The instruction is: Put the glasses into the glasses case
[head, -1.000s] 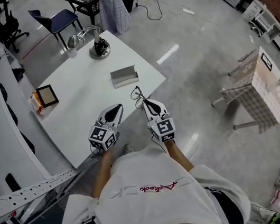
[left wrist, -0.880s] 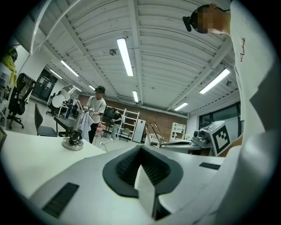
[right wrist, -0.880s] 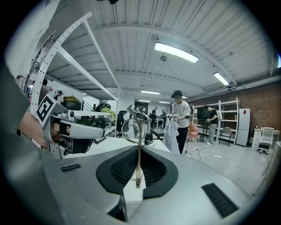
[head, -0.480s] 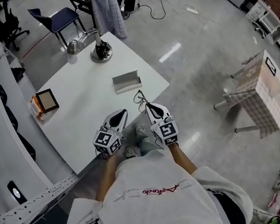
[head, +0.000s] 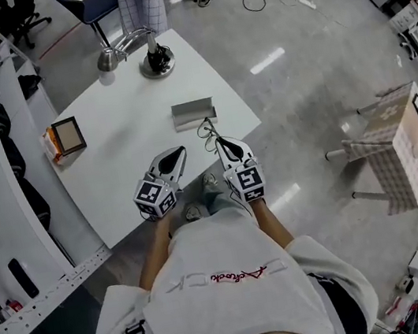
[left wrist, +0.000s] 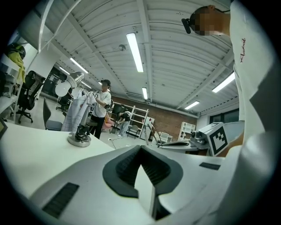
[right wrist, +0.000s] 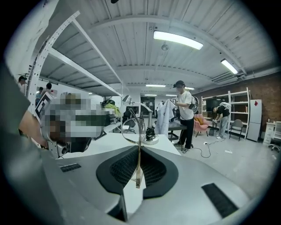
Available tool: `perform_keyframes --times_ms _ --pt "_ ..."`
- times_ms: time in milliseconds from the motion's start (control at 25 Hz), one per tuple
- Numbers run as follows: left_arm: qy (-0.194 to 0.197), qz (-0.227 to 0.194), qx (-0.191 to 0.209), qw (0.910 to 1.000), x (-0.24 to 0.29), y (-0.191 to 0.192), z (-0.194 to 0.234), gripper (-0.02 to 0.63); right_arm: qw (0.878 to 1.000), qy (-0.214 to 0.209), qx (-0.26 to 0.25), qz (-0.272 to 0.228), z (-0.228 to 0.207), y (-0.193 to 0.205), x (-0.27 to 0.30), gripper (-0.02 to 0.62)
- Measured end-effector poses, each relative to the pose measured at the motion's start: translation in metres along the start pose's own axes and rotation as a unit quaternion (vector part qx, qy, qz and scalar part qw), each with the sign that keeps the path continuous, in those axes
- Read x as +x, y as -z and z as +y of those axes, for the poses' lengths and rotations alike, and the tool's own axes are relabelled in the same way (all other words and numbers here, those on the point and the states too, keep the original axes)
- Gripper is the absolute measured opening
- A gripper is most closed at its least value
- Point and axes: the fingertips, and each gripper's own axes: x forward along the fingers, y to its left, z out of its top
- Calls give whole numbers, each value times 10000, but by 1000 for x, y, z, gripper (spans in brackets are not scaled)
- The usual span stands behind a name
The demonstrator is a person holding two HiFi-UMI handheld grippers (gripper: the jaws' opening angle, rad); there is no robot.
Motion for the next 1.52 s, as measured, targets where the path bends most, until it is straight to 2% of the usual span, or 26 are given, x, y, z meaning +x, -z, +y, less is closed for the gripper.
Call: perform_keyframes --times_ms 520,680,880,1040,1160,1360,1440,1520 --pt "-293 188 -213 9992 18 9 26 14 9979 -364 112 515 -15 34 38 11" --pt "-467 176 -301 9983 15 11 37 14 9949 -566 -241 793 -19 44 57 11" --pt "-659 170 -390 9969 8 13 46 14 9823 -1003 -1103 1134 -20 57 79 11" --pt "-780 139 -455 9958 4 14 52 14 9660 -1479 -1651 1333 -13 67 94 11" --pt "-879 104 -506 9948 -1 15 55 14 9470 -1777 -2213 1504 -9 78 100 11" --pt "-1000 125 -591 9931 -9 22 59 14 8958 -2246 -3441 1693 -1 91 109 11" --pt "-1014 124 -616 9929 -10 24 59 14 8763 -2392 -3804 1740 0 95 112 11" --pt "-1013 119 -628 9928 -10 24 58 14 8623 -2495 -4030 1781 -1 98 116 11"
